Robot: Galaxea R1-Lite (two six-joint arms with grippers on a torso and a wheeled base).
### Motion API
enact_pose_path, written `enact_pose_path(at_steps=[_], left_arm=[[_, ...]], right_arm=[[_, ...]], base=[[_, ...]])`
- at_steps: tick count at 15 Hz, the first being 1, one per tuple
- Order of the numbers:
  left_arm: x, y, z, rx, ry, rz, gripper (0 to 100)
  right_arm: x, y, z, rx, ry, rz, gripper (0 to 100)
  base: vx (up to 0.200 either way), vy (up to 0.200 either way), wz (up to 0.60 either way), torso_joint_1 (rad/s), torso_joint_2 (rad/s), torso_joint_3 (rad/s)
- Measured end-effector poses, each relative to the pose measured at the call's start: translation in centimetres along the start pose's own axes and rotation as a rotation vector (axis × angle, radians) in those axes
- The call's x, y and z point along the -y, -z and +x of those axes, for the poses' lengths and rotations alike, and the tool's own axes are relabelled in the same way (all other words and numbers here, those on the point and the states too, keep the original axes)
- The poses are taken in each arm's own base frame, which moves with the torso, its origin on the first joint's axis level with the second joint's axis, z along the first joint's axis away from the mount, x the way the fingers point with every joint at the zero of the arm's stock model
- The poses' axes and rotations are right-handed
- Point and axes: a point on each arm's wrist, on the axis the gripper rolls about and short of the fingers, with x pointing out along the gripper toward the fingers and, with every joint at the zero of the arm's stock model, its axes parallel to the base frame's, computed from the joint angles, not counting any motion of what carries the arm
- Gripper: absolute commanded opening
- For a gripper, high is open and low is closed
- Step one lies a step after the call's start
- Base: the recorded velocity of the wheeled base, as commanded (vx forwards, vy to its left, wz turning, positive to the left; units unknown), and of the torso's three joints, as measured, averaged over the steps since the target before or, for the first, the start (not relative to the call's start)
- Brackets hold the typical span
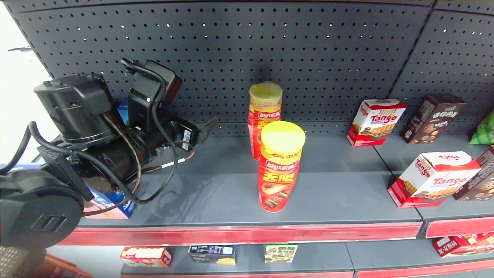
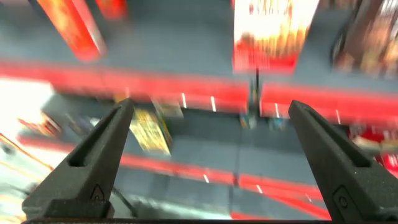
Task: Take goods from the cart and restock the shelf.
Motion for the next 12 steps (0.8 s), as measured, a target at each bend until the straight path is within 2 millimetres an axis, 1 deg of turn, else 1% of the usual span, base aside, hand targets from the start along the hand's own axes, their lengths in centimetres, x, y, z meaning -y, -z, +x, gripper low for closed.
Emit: enact_pose_path(at_steps=[2, 3, 4, 6, 7, 8, 10, 12], left_arm=[[0.1, 0.3, -0.1, -0.006, 0.002, 0.001, 100], [0.1, 0.6, -0.2, -0.009, 0.004, 0.005, 100], [0.2, 0.8, -0.3, -0.013, 0.007, 0.008, 100], [0.4, 1.1, -0.5, -0.022, 0.015, 0.015, 100], [0.4, 1.1, -0.5, -0.023, 0.015, 0.015, 100], [0.4, 1.2, -0.6, -0.025, 0.016, 0.016, 100], [0.4, 1.4, -0.7, -0.032, 0.018, 0.018, 100], [0.5, 1.7, -0.8, -0.040, 0.022, 0.020, 100]], right_arm=[[-0.1, -4.2, 1.6, -0.035, -0.029, -0.006, 100], [-0.2, -6.1, 3.1, -0.065, -0.044, -0.032, 100], [-0.4, -7.7, 5.0, -0.105, -0.062, -0.059, 100], [-0.9, -9.8, 9.1, -0.178, -0.112, -0.098, 100], [-1.5, -10.4, 11.5, -0.203, -0.149, -0.114, 100], [-2.1, -10.6, 13.6, -0.222, -0.184, -0.126, 100], [-3.8, -10.5, 17.4, -0.249, -0.253, -0.148, 100], [-5.4, -9.7, 19.8, -0.293, -0.308, -0.164, 100]], base=[[0.000, 0.000, 0.00, 0.000, 0.00, 0.000], [0.000, 0.000, 0.00, 0.000, 0.00, 0.000], [0.000, 0.000, 0.00, 0.000, 0.00, 0.000], [0.000, 0.000, 0.00, 0.000, 0.00, 0.000], [0.000, 0.000, 0.00, 0.000, 0.00, 0.000], [0.000, 0.000, 0.00, 0.000, 0.00, 0.000], [0.000, 0.000, 0.00, 0.000, 0.00, 0.000], [0.000, 0.000, 0.00, 0.000, 0.00, 0.000]])
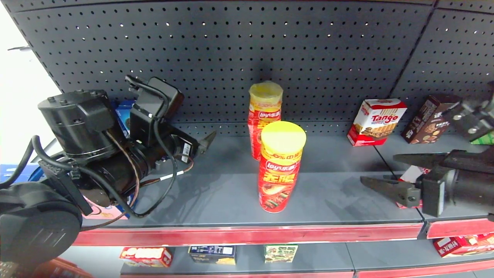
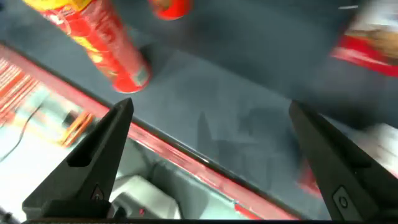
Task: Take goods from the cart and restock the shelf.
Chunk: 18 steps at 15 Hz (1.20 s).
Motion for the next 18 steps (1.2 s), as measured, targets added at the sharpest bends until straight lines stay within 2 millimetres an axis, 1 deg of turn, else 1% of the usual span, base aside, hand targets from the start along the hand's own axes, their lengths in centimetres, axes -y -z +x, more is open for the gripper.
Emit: enact_pose_path(at_steps=[1, 4, 8, 13, 18], left_arm=[[0.0, 0.2, -0.1, 0.000, -0.002, 0.000, 100], [-0.1, 0.1, -0.5, 0.006, -0.004, -0.001, 100], [-0.1, 0.1, -0.6, 0.007, -0.004, -0.001, 100], [-0.2, 0.0, -0.6, 0.010, -0.008, -0.002, 100], [-0.2, 0.0, -0.5, 0.011, -0.010, -0.002, 100]], right_arm=[[-0.4, 0.0, 1.1, -0.022, -0.018, -0.006, 100], [-1.0, 0.2, 3.2, -0.072, -0.015, -0.020, 100], [-1.5, 0.9, 5.3, -0.131, -0.032, -0.026, 100], [-1.9, 1.3, 7.9, -0.180, -0.047, -0.032, 100], [-2.2, 0.9, 10.1, -0.193, -0.054, -0.036, 100]], base=[[0.000, 0.000, 0.00, 0.000, 0.00, 0.000], [0.000, 0.000, 0.00, 0.000, 0.00, 0.000], [0.000, 0.000, 0.00, 0.000, 0.00, 0.000], [0.000, 0.000, 0.00, 0.000, 0.00, 0.000], [0.000, 0.000, 0.00, 0.000, 0.00, 0.000]])
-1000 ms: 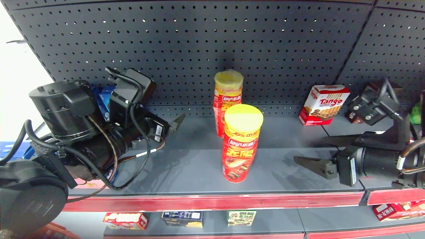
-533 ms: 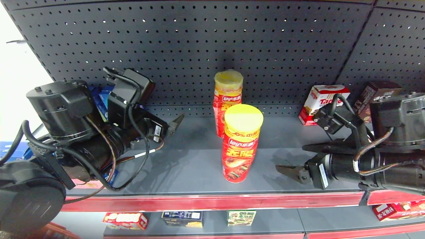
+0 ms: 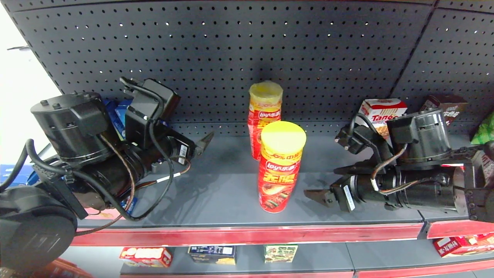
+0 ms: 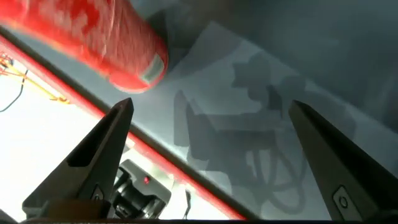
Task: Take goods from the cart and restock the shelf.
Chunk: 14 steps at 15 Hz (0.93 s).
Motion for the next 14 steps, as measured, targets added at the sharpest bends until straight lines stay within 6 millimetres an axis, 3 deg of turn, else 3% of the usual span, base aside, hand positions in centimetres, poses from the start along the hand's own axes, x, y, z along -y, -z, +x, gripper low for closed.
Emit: enact_pose_path(at_steps=[10, 14], left_arm=[[0.1, 0.2, 0.1, -0.002, 0.000, 0.000, 100], [0.1, 0.3, 0.0, -0.006, 0.002, 0.001, 100]], right_arm=[[-1.1, -0.7, 3.2, -0.024, -0.034, -0.020, 100], [-1.1, -0.6, 3.5, -0.029, -0.033, -0.019, 100]], base=[[0.000, 0.000, 0.00, 0.000, 0.00, 0.000], [0.000, 0.000, 0.00, 0.000, 0.00, 0.000]])
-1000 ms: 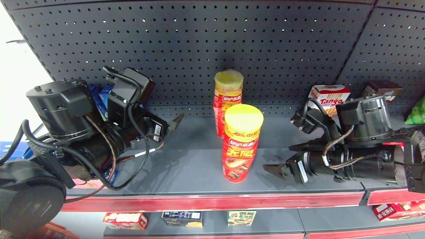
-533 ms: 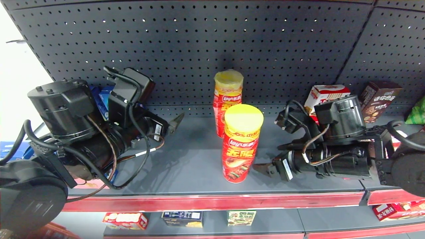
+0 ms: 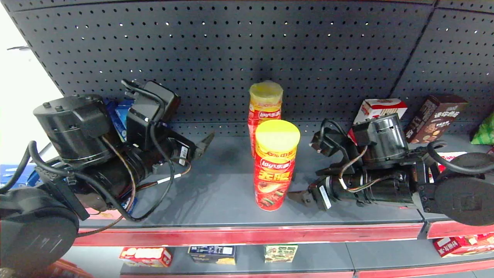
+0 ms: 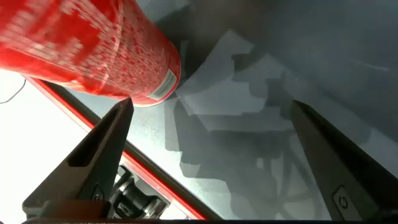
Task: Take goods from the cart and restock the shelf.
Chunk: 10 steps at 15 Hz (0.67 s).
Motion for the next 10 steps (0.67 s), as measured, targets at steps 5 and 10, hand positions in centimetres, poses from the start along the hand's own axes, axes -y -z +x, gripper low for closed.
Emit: enact_pose_path(at_steps=[5, 10], left_arm=[[0.1, 0.1, 0.2, -0.003, 0.001, 0.001, 100], [0.1, 0.2, 0.2, -0.005, 0.002, 0.001, 100]], right_arm=[[0.1, -0.2, 0.3, 0.011, 0.002, 0.001, 100], [-0.1, -0.3, 1.1, 0.006, -0.004, -0.002, 100]], base=[[0.000, 0.000, 0.00, 0.000, 0.00, 0.000], [0.000, 0.000, 0.00, 0.000, 0.00, 0.000]])
